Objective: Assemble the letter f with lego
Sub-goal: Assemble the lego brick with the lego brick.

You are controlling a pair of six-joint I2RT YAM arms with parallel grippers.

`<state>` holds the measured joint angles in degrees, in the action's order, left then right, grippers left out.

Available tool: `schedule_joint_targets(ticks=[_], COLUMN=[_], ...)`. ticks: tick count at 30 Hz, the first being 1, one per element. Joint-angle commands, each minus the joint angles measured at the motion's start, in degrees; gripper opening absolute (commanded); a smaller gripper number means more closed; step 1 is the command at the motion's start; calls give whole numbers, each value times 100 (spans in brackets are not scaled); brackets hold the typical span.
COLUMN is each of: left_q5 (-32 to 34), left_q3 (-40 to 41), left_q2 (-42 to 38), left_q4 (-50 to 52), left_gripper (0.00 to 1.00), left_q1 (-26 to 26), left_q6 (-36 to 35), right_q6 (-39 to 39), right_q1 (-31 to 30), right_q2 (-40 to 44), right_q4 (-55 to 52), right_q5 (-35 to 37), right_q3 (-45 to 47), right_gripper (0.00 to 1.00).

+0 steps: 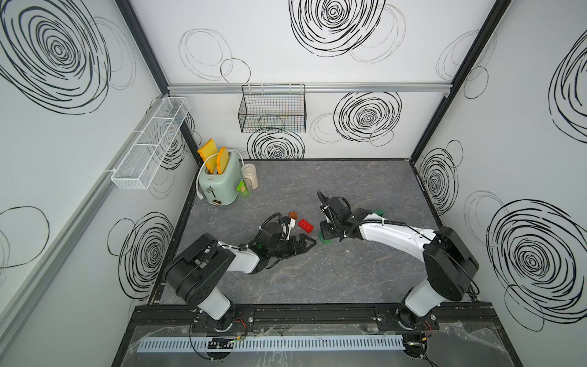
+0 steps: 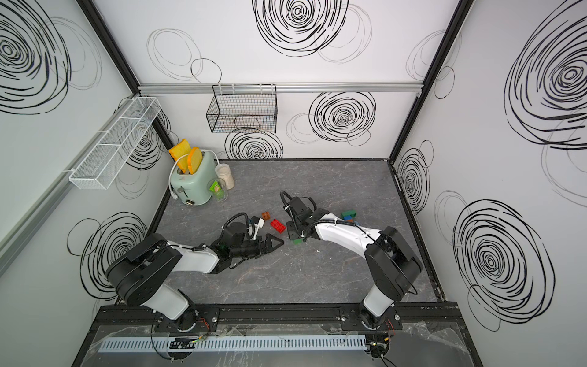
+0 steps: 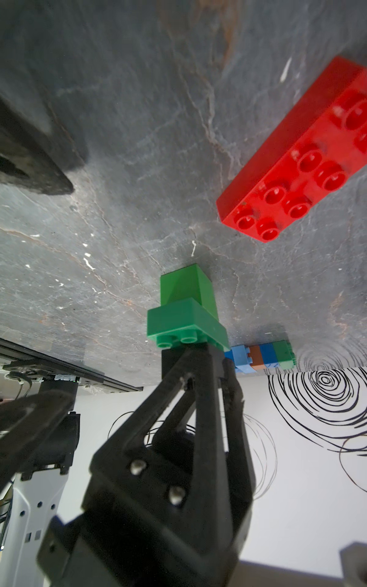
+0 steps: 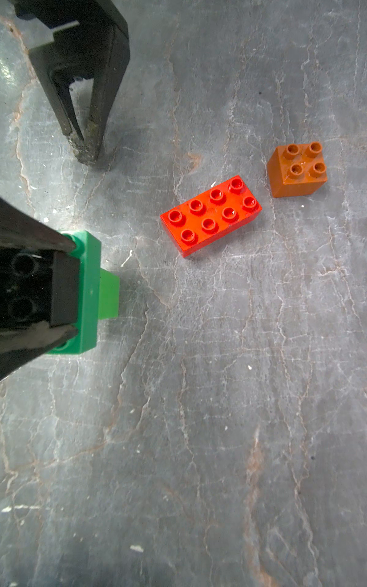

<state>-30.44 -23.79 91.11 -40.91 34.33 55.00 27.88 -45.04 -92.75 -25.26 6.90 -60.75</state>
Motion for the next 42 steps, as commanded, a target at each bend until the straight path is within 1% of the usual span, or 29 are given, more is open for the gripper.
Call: schedule_joint_targets(ticks=[1,7,20,26,35,39,42], left_q5=[-50,-50,-50,-58,-59,-66,-59], left_q3=[-64,-41,-5,-7,15,5,10], left_q2=[91,100,89,91,67,82,74], left_q4=[-322,-339,-357,-366,-365,-383,-383], left_gripper=[98,98,98,98,98,98,98], left_q1=[-57,-74,-124,-128,-145,-146,-154], left_q6=[85,98,133,143,145,155,152], right_q6=[93,154,25,-32,-167,-209,-186], right_q1=[-82,-181,-146,-98,140,140,120], right_q2=[-122,-73,9,-111,-364,-529,-460], right_q4=[-370,-270,-148,-146,-214,-302,-377], right_q5=[39,5,-132,-282,-609,-695,-655], right_q3=[121,285,608,678,696,640,682], right_gripper=[33,33,33,33,33,32,32])
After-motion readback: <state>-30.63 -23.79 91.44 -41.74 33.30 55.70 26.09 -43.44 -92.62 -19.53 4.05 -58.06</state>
